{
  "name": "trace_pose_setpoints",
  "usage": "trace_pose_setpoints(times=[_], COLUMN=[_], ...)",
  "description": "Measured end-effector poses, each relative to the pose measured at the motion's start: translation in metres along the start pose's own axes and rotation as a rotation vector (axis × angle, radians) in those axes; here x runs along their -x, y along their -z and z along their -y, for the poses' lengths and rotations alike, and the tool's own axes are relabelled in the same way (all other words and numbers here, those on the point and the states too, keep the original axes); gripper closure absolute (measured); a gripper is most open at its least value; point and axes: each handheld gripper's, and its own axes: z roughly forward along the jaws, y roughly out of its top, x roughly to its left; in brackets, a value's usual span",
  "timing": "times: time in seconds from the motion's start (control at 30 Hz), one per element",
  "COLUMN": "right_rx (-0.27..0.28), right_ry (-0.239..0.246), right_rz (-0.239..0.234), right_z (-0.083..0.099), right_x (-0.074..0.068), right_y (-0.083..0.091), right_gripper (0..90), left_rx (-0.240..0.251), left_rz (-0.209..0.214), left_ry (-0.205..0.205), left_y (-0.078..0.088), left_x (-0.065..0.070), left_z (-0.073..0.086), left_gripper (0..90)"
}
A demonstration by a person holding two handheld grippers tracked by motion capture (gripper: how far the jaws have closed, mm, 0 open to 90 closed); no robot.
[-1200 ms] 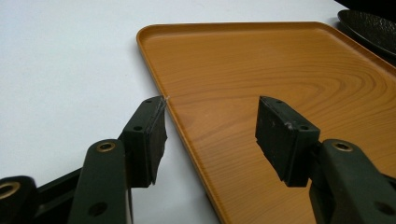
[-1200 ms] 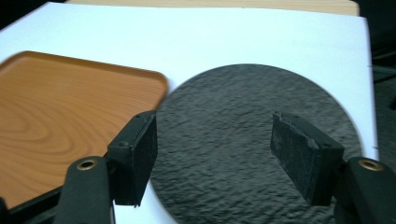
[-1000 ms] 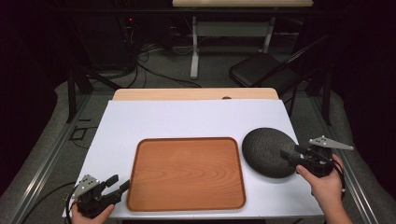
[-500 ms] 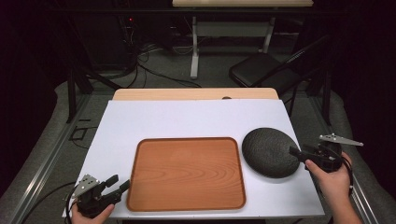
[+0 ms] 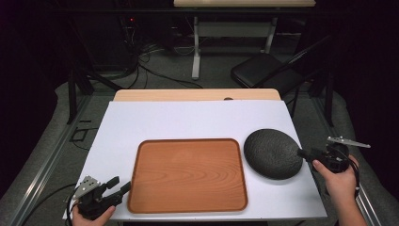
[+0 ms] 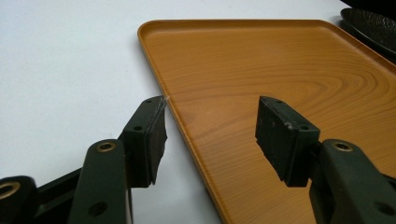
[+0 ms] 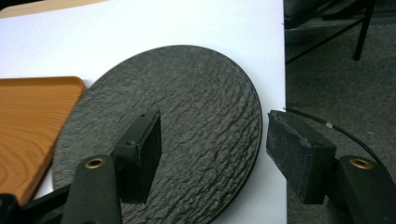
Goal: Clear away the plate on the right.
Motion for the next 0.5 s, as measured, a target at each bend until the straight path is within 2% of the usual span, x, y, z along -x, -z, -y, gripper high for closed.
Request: trace_pose_setpoints(times=[0.27,0.5], right_rx=[-0.03,-0.067], right_ry=[-0.017,-0.063], right_rz=[0.013,0.006], right_z=[0.007,0.011], right_x=[0.008,0.012], right_y=[-0.012,-0.023], right_gripper=[35.6,35.5], left_rx=[-0.002,-0.005], left_rz=[-0.001,-0.003], left_ry=[0.001,0.001], left_y=[0.0,0.0], left_x=[0.0,0.0], left_z=[0.0,0.0], left_gripper=[43.1,43.1])
